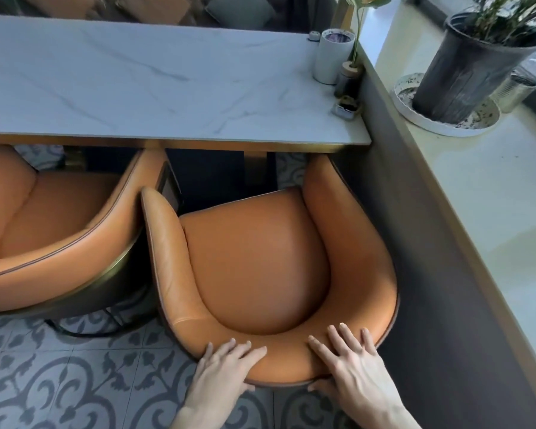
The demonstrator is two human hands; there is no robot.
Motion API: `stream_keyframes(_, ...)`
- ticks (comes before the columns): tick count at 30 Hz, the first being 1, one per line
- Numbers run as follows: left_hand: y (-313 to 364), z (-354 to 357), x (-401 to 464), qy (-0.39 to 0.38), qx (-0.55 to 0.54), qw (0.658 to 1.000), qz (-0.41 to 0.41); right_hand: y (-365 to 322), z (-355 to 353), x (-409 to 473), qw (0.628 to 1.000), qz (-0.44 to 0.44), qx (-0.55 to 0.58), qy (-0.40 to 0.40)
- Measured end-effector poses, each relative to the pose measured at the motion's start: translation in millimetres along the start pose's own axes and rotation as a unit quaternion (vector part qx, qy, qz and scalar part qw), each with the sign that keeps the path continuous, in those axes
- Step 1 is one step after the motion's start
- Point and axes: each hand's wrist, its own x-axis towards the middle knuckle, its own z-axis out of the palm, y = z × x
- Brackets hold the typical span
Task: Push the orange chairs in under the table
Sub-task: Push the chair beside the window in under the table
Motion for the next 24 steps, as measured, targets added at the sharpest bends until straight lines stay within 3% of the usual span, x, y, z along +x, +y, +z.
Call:
stream_keyframes(7, -9, -20, 14, 0.037, -0.007, 0.999, 0.002, -2, -14, 18, 1.000, 0.013, -0.007, 0.004)
stream_keyframes(19, -66, -72, 91, 0.084, -0.015, 0.996, 0.007, -15, -46, 110, 0.994, 0.038, -0.004, 0.100)
stream_keyframes(24, -84, -89, 117, 0.102, -0.009, 0.995, 0.016, -18, -58, 143, 0.994, 0.046, -0.004, 0.101)
